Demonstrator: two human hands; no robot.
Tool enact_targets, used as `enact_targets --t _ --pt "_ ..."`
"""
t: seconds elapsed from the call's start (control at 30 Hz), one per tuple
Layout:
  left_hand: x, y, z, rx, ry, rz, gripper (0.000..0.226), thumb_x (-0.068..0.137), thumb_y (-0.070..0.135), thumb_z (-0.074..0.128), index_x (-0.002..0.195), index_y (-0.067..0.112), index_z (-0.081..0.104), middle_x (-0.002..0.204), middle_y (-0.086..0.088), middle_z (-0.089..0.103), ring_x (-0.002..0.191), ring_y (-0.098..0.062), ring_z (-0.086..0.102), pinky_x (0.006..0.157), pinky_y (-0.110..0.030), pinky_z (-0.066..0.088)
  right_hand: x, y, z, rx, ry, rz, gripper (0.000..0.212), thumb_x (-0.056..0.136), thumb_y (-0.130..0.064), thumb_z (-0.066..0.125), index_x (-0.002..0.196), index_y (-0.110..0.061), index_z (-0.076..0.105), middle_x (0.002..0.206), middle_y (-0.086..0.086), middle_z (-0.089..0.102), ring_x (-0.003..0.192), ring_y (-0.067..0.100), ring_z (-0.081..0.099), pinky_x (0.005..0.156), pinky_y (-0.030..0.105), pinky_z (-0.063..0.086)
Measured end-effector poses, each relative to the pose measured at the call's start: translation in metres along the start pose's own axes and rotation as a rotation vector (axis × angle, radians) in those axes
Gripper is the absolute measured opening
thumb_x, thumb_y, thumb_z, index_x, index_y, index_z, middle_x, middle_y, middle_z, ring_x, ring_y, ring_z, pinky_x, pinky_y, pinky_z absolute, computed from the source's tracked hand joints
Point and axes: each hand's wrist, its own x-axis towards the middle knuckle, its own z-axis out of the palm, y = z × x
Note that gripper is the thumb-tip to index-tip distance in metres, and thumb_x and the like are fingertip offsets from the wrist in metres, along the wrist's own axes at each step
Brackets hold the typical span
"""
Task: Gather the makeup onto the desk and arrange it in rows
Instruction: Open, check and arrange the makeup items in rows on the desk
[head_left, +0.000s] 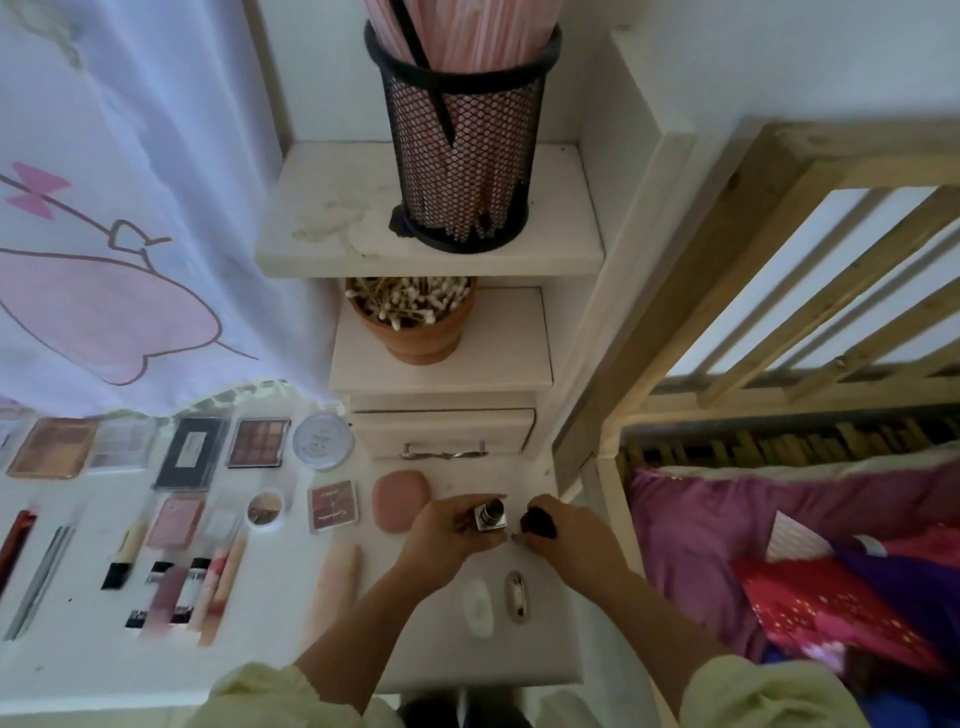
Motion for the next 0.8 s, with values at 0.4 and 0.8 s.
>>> enact_targets --t 0.4,0.8 --pt "0.004 -0.014 -0.008 0.163 -0.004 0.012 0.042 0.074 0.012 0.082 0.108 0.031 0.069 0.103 0.015 0.069 0.098 0.002 0.063 0.086 -0.01 0.048 0.008 -0.003 0.003 -0.014 -0.097 -0.048 0.026 0.086 -0.023 0.063 0.111 -0.018 0.058 0.106 0.005 0.066 0.097 0.023 0.06 0.078 0.03 0.046" --pt "0.001 -0.018 -0.009 0.195 0.003 -0.013 0.043 0.075 0.007 0.08 0.114 0.02 0.068 0.105 0.01 0.069 0.098 -0.004 0.063 0.085 -0.008 0.045 0.007 -0.009 0.006 -0.053 -0.109 -0.039 0.039 0.089 -0.022 0.061 0.126 -0.018 0.052 0.118 0.006 0.064 0.105 0.023 0.059 0.085 0.03 0.046"
